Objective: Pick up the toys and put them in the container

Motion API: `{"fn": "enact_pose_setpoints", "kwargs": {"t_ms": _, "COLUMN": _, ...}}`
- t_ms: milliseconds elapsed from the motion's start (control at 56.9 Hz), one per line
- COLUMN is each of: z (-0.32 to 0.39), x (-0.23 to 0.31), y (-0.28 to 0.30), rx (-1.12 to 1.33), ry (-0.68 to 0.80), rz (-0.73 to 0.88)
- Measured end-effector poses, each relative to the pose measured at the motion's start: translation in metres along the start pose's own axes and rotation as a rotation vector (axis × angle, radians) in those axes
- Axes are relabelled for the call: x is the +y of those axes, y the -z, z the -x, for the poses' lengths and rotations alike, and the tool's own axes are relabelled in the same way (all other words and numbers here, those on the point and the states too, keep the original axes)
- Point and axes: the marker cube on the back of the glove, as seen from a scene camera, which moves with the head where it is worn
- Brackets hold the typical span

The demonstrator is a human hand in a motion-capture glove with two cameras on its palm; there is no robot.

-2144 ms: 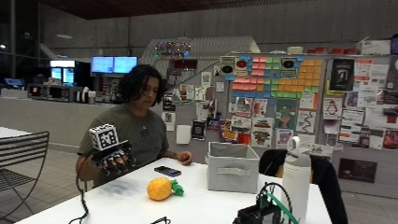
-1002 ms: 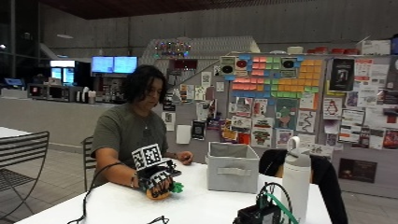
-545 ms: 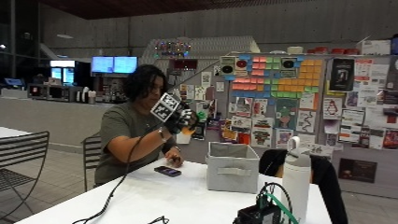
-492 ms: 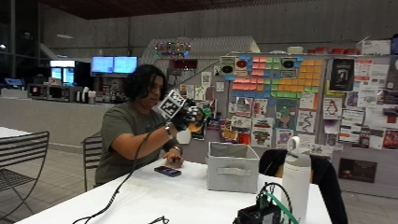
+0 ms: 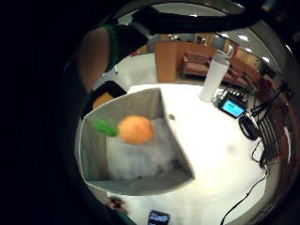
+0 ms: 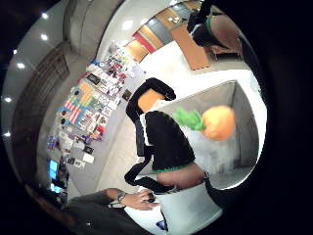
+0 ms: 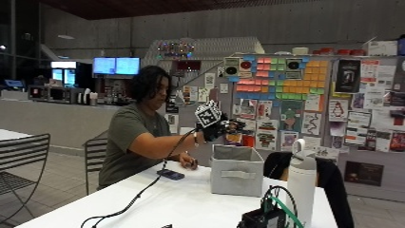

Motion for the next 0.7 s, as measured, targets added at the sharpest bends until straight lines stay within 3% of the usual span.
{"fn": "enact_pose_setpoints", "kwargs": {"t_ms": 53, "z": 0.009, "x": 0.005, "y": 0.008, "rx": -0.105, "ry": -0.129, "rz": 0.0}}
{"fn": "enact_pose_setpoints", "kwargs": {"t_ms": 211, "z": 0.0, "x": 0.045, "y": 0.043, "rx": -0.099, "ry": -0.124, "rz": 0.037}}
{"fn": "enact_pose_setpoints", "kwargs": {"t_ms": 475, "z": -0.028, "x": 0.157, "y": 0.119, "rx": -0.048, "ry": -0.116, "rz": 0.182}}
{"fn": "enact_pose_setpoints", "kwargs": {"t_ms": 703, "z": -0.06, "x": 0.235, "y": 0.159, "rx": -0.047, "ry": -0.186, "rz": 0.238}}
